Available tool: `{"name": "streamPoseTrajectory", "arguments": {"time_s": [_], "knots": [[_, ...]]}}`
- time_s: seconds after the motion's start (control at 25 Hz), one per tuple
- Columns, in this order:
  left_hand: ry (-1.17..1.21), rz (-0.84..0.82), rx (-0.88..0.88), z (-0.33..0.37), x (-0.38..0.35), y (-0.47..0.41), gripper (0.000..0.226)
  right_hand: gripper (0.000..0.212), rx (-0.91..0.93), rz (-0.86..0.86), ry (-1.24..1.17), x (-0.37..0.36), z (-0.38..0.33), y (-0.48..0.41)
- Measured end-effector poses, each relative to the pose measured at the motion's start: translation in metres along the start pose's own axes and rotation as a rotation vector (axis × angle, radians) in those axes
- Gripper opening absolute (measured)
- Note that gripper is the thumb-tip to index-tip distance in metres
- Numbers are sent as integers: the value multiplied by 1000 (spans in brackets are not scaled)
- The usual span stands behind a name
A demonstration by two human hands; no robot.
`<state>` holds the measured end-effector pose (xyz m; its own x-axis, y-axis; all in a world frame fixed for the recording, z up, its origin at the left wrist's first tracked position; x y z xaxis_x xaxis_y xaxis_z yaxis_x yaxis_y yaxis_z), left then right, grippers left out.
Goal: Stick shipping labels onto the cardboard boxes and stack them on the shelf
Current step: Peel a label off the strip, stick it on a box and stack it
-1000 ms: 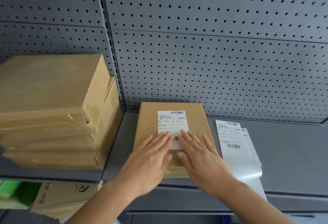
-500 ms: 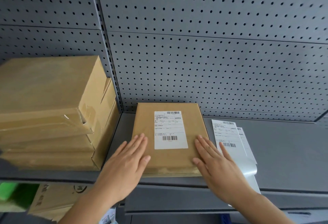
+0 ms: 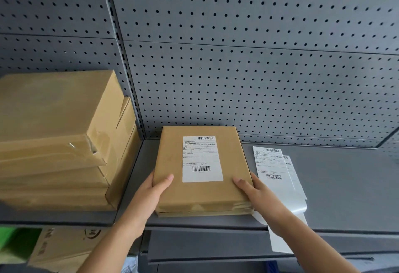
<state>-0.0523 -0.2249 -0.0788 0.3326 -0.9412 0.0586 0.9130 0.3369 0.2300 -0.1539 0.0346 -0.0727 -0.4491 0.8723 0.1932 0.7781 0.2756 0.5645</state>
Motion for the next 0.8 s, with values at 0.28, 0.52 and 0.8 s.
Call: {"name": "streamPoseTrajectory", "arguments": {"time_s": [0.28, 0.52, 0.8], "knots": [[36, -5, -77, 35, -39, 12, 38, 41, 33, 48, -89, 46, -6, 19], [51, -75, -198, 96, -105, 14, 32, 30, 95, 123, -177, 120, -21, 56], [7, -187, -244, 133, -172, 3, 32, 33, 146, 193, -198, 194, -23, 87]]}}
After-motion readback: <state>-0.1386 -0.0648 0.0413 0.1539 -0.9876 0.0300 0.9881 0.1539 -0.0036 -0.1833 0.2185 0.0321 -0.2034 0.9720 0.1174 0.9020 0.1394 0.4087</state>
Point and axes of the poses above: each hand's wrist, its own y-axis away from the middle knuckle, its own x-axis out of the back of the hand, z = x × y, the point moved 9 cm from there along -y, towards the middle knuckle, and after that the axes turned 10 degrees about -x, right-handed, at the moved point
